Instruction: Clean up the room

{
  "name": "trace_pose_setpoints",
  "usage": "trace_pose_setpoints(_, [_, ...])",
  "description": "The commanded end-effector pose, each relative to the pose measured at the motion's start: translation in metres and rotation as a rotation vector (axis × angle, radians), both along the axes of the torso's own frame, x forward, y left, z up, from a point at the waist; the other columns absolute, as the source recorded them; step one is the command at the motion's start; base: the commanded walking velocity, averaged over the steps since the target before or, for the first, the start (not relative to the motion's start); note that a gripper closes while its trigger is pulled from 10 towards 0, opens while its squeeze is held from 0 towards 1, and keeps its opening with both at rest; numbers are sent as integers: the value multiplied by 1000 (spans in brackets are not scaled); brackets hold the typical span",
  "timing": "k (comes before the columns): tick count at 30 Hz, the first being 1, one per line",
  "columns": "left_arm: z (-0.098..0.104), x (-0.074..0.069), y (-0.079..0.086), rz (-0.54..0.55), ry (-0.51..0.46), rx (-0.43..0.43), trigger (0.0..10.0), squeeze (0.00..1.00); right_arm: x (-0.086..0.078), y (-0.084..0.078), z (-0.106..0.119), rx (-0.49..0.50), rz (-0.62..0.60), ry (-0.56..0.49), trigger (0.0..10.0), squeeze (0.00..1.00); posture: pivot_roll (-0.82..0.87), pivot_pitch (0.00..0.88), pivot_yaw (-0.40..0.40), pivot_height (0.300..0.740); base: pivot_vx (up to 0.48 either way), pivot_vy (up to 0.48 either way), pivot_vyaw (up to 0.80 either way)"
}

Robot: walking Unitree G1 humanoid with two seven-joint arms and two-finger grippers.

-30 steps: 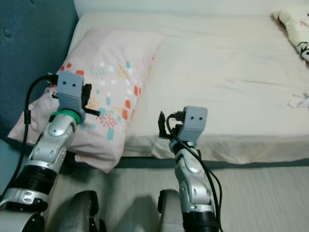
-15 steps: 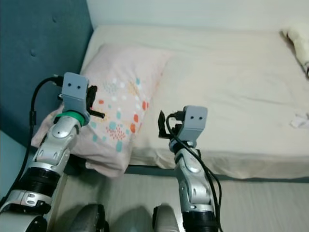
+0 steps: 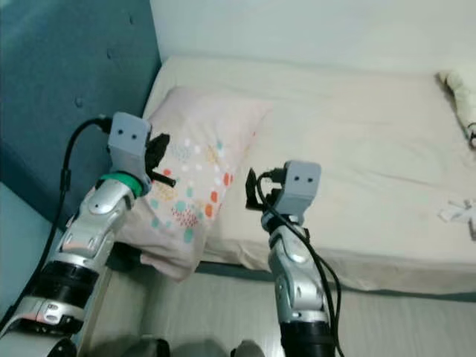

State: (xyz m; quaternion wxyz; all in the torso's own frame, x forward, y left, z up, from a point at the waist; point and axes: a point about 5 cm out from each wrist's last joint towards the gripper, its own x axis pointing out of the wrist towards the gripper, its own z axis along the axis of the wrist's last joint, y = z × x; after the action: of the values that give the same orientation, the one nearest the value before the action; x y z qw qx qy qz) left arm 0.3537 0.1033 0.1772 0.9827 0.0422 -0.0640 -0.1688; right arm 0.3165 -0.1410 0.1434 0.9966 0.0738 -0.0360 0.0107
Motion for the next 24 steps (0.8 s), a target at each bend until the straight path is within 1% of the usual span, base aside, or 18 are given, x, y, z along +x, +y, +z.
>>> trace_pose_setpoints(1, [-5,-3,-1,-21,20,0,10000,0,-3,-1,-8,5,-15,22,10000,0,-48,66,50,698,0,0,0])
trace_pose_setpoints(3, [-5,-3,-1,-21,20,0,10000,0,-3,-1,-8,5,-15,22,10000,0,-48,66,50,698,0,0,0])
trace_pose_setpoints(5, [-6,-6,-4,-37,2,36,10000,0,-3,0,-8,4,-12,21,10000,0,-48,64,50,698,0,0,0])
trace_pose_setpoints(9, [-8,-8,-6,-42,-15,64,10000,0,-3,0,-8,1,-10,21,10000,0,-48,64,50,698,0,0,0])
trace_pose_setpoints(24, [-8,-7,-6,-47,-18,66,10000,0,-1,2,-8,3,-2,20,10000,0,-50,56,52,698,0,-278,0])
